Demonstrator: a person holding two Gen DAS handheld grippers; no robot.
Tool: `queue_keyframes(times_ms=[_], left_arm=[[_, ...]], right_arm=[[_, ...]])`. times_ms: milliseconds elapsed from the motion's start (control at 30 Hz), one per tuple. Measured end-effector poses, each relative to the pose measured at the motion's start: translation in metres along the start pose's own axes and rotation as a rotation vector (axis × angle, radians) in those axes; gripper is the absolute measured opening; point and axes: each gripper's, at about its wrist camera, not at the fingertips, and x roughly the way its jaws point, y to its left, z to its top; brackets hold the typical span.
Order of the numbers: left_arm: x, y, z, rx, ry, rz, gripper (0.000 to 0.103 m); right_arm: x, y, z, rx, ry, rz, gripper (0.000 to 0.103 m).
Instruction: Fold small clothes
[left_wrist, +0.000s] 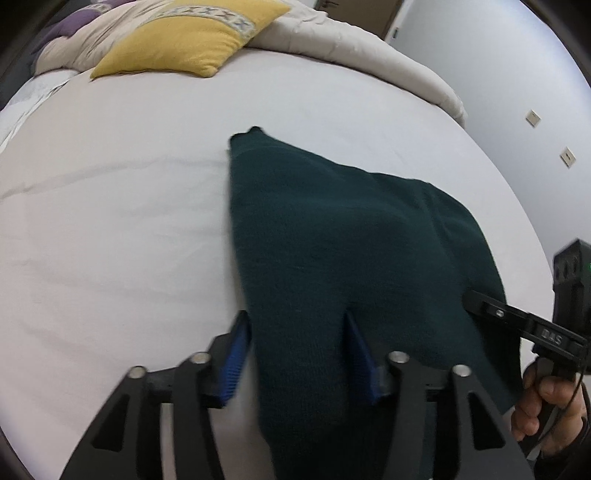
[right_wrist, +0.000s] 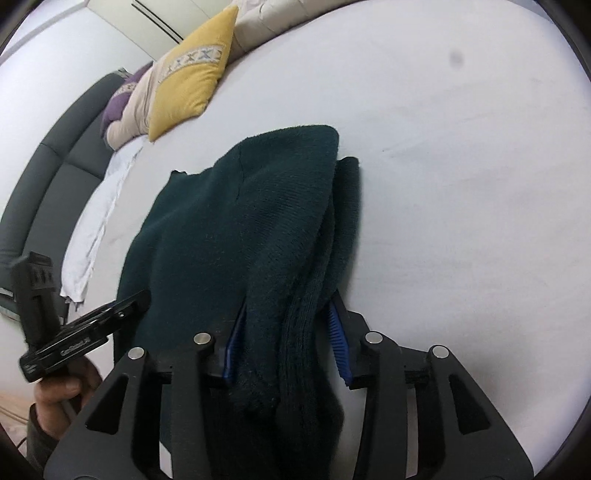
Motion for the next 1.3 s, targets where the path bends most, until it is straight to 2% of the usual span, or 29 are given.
queue_keyframes(times_ms=[67, 133, 167, 233, 267, 333, 433, 467, 533, 600, 633, 667, 767, 867, 933, 1033, 1100, 1133, 1200, 1300], left_arm=[[-0.004, 0.006, -0.003, -0.037, -0.008, -0.037, 0.061], [-0.014, 0.011, -0.004, -0.056, -0.013, -0.042, 0.061], [-0.02, 0.013, -0.003, -0.063, -0.024, -0.034, 0.061], [-0.041, 0.015, -0.002, -0.073, -0.081, 0.031, 0.06], [-0.052, 0.014, -0.003, -0.075, -0.117, 0.053, 0.059], [-0.073, 0.006, -0.003, -0.063, -0.19, 0.042, 0.059], [-0.083, -0.021, -0.006, 0.019, -0.233, -0.035, 0.059], [-0.08, -0.029, -0.007, 0.046, -0.231, -0.05, 0.059], [-0.065, -0.042, -0.017, 0.093, -0.188, -0.041, 0.059], [-0.042, -0.045, -0.027, 0.094, -0.122, -0.039, 0.058], [-0.031, -0.045, -0.033, 0.096, -0.104, -0.027, 0.058], [-0.027, -0.045, -0.037, 0.108, -0.109, -0.012, 0.058], [-0.026, -0.05, -0.044, 0.152, -0.136, 0.011, 0.059], [-0.027, -0.046, -0.044, 0.16, -0.14, -0.002, 0.059], [-0.035, -0.044, -0.045, 0.141, -0.153, -0.015, 0.059], [-0.054, -0.045, -0.04, 0.128, -0.207, -0.017, 0.059], [-0.056, -0.049, -0.029, 0.132, -0.221, -0.011, 0.061], [-0.055, -0.051, -0.024, 0.126, -0.216, -0.004, 0.062], [-0.046, -0.052, -0.013, 0.121, -0.2, 0.002, 0.062], [-0.015, -0.048, -0.006, 0.085, -0.116, -0.006, 0.062]], right_arm=[[-0.011, -0.007, -0.004, 0.001, -0.016, -0.013, 0.049], [-0.025, -0.011, -0.005, 0.024, -0.057, -0.049, 0.052], [-0.047, -0.019, -0.006, 0.039, -0.074, -0.064, 0.052], [-0.074, -0.021, -0.004, 0.084, -0.129, -0.112, 0.054], [-0.087, -0.018, -0.003, 0.092, -0.159, -0.098, 0.054], [-0.098, -0.007, -0.001, 0.074, -0.169, -0.019, 0.054], [-0.092, 0.025, -0.001, -0.007, -0.108, 0.146, 0.054], [-0.083, 0.035, -0.005, -0.031, -0.07, 0.201, 0.054], [-0.077, 0.033, -0.022, -0.042, -0.021, 0.227, 0.054], [-0.052, 0.022, -0.035, -0.013, 0.067, 0.208, 0.051], [-0.04, 0.01, -0.042, 0.021, 0.104, 0.19, 0.046], [-0.036, -0.001, -0.047, 0.048, 0.103, 0.225, 0.041], [-0.041, -0.024, -0.056, 0.097, 0.063, 0.319, 0.036], [-0.051, -0.036, -0.057, 0.088, 0.054, 0.298, 0.033], [-0.062, -0.038, -0.054, 0.099, 0.045, 0.29, 0.035], [-0.087, -0.032, -0.036, 0.065, -0.029, 0.21, 0.039], [-0.089, -0.022, -0.017, 0.053, -0.051, 0.227, 0.049], [-0.09, -0.016, -0.008, 0.046, -0.054, 0.228, 0.056], [-0.082, -0.004, 0.009, 0.015, -0.059, 0.241, 0.058], [-0.06, -0.003, 0.026, 0.08, -0.007, 0.213, 0.058]])
